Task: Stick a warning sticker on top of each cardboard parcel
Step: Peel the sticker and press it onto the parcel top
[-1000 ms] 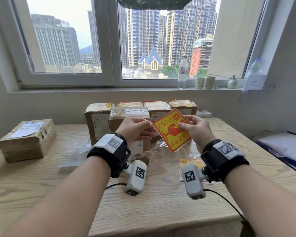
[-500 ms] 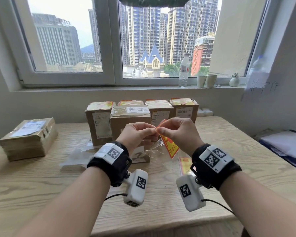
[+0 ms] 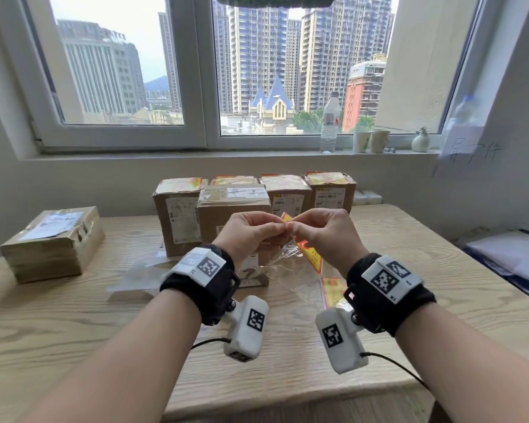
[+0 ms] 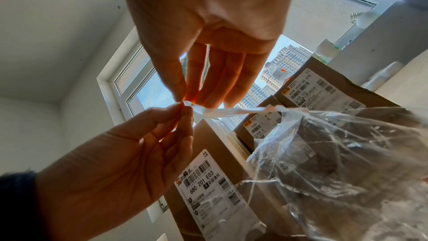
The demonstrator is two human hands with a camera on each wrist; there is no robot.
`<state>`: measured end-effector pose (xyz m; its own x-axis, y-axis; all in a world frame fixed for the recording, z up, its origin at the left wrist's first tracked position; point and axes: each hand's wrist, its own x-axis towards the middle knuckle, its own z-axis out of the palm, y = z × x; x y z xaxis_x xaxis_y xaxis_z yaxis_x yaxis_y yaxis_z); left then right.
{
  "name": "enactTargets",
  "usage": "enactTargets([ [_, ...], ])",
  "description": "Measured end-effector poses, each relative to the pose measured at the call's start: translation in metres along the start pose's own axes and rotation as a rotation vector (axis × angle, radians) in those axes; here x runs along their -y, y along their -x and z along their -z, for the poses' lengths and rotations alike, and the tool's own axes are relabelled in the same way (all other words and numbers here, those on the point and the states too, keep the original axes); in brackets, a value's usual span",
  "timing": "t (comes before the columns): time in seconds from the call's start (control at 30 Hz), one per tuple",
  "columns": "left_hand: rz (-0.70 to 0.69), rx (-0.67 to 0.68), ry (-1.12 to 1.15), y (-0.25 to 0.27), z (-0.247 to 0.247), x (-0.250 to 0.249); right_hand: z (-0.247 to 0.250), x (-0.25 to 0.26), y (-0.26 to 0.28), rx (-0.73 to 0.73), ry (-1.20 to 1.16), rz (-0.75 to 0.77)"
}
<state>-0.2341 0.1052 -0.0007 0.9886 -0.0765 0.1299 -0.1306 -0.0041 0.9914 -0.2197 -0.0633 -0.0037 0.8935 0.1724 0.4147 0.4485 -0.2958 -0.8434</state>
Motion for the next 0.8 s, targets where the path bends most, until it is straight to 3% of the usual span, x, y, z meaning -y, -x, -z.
enactTargets([
  [0.2, 0.04, -0.005, 0.004, -0.002, -0.003, -0.001, 0.0, -0.003, -0.001, -0.005, 0.029, -0.029],
  [0.4, 0.085, -0.103, 0.071, -0.004, -0.006, -0.003, -0.004, 0.001, 0.0, -0.017, -0.007, -0.092],
  [0.63, -0.014, -0.239, -0.022, -0.007, -0.004, 0.004, -0.004, 0.007, 0.002, -0.008, -0.034, -0.122],
  [0.8, -0.036, -0.167, 0.014, -0.001, -0.007, -0.003, -0.004, 0.012, 0.003, 0.002, -0.047, -0.105],
])
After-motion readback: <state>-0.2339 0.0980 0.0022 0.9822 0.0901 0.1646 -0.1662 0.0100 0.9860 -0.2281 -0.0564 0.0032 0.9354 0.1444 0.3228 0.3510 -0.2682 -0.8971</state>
